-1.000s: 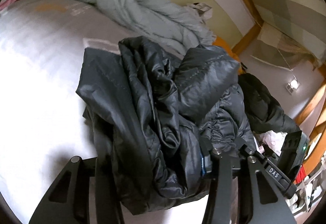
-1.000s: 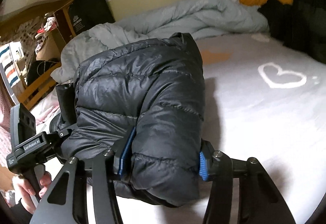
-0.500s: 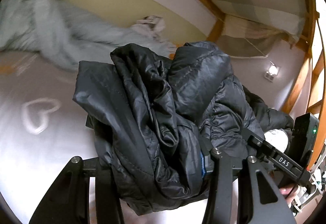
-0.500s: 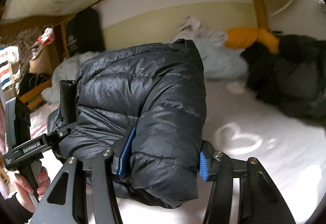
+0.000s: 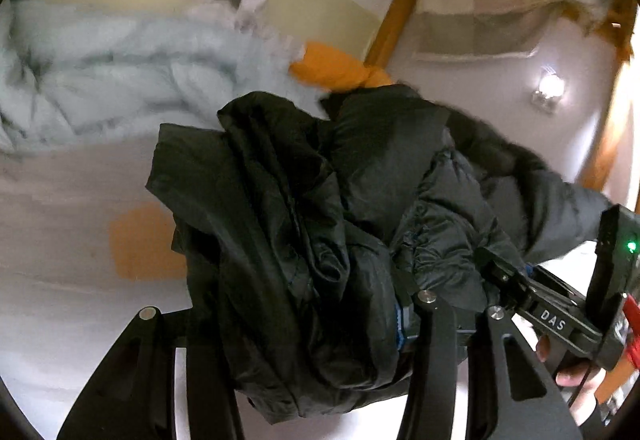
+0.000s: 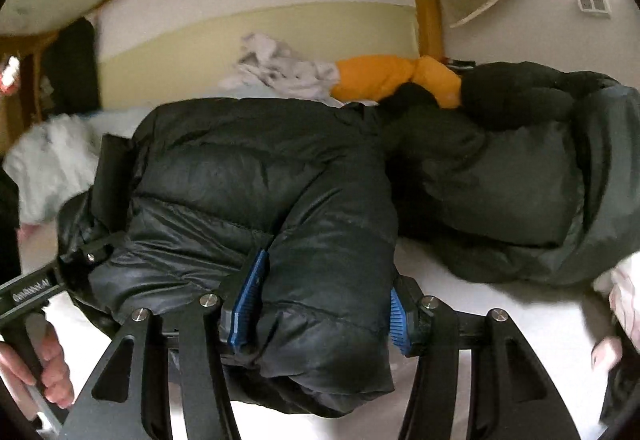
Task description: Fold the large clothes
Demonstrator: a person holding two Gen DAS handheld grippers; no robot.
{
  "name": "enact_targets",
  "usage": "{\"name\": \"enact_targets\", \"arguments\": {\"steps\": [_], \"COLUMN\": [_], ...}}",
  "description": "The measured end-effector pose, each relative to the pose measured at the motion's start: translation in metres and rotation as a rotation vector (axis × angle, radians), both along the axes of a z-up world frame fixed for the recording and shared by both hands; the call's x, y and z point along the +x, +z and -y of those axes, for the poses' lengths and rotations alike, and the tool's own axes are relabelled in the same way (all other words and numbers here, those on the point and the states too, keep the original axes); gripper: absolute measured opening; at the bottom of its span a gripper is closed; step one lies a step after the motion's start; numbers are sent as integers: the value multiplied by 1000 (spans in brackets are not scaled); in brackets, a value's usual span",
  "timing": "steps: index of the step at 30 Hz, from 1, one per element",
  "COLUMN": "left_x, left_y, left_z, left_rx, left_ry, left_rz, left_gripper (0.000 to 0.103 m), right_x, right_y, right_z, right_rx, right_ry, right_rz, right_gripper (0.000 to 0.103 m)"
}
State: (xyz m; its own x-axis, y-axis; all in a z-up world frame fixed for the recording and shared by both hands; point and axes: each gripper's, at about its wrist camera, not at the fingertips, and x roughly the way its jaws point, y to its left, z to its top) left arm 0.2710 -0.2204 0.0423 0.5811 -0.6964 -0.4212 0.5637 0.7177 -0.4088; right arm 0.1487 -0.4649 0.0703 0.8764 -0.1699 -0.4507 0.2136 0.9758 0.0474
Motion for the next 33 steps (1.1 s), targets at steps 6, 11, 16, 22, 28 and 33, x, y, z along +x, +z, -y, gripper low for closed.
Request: {"name": "enact_targets", "arguments": {"steps": [6,11,16,22,28,33], "left_x": [26,17,-14,-69,-118,-144], "left_y": [-48,-49,-31,1,18,14], "left_z": [16,11,-7,-39,-71,-85], "left_rx": [27,67,83,155,140,167], "left_ry": [58,126,163,251,312,346], "left_rz": [-87,-66,54,283,380,412], "left_gripper": [59,79,101,103,103,103], "right_x": [45,44,22,-16,-59,-89], "right_y": [-43,-49,-44,-24,-7,-1], "right_z": [21,17,19,6,-27,-54], "right_rx": [2,-18,-47,-35,-32,-18], "right_ry": [12,0,-91,-83,-50,-18], "right_rz": [-125,-111,-48,52,127,148], "right_gripper": [56,61,88,90,103,103]}}
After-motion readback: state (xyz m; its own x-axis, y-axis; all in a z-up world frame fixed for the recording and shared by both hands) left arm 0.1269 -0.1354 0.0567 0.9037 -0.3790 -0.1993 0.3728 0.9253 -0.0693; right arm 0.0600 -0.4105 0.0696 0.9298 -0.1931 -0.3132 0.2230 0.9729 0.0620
